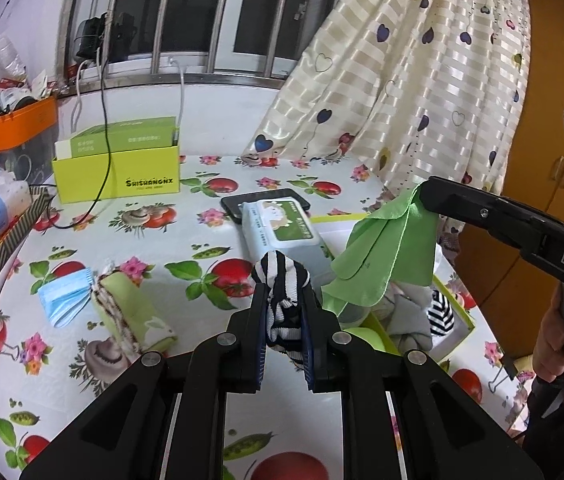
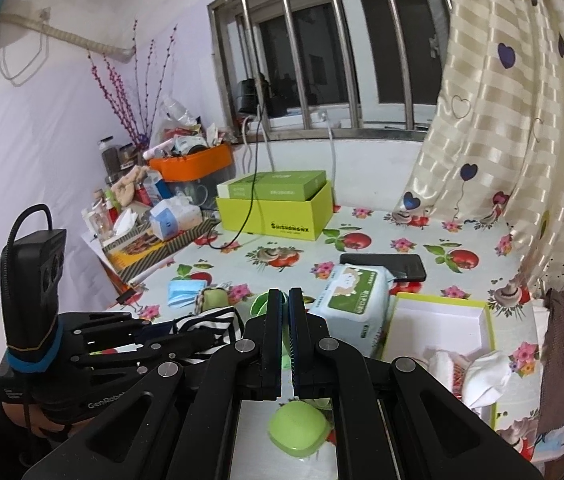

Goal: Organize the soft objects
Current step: 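Carry the striped sock and green cloth over to the tray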

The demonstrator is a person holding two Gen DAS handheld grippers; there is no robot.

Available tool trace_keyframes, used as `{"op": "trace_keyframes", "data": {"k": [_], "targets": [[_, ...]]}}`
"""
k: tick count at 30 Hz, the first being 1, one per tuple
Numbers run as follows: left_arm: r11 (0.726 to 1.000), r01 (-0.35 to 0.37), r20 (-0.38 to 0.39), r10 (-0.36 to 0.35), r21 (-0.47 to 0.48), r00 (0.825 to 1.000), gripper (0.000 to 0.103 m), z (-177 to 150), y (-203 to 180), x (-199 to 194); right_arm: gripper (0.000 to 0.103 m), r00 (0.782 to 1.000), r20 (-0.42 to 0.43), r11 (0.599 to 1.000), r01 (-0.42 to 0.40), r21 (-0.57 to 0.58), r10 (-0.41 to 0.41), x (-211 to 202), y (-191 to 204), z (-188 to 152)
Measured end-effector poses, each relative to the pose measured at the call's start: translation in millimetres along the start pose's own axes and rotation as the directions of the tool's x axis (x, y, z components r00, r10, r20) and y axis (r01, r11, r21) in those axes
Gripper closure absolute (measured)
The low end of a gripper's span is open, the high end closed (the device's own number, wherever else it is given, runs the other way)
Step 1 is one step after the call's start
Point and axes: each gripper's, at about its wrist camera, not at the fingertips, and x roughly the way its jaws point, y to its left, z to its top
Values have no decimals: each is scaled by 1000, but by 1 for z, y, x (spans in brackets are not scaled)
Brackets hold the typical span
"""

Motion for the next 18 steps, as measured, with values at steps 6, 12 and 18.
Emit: {"op": "trace_keyframes", "data": {"k": [6, 12, 18], "targets": [[1000, 14, -6, -14, 13, 1000, 88, 6, -13, 7, 99, 1000, 11, 1000, 24, 19, -24, -8, -21, -1], [999, 25, -14, -25, 29, 1000, 88, 12, -26, 16, 99, 998, 22, 998, 53, 38, -53, -14, -42, -1], [998, 36, -16, -35, 50, 999, 88, 19, -39, 25, 99, 995, 26, 994, 92, 52, -93, -15, -70, 3]]}}
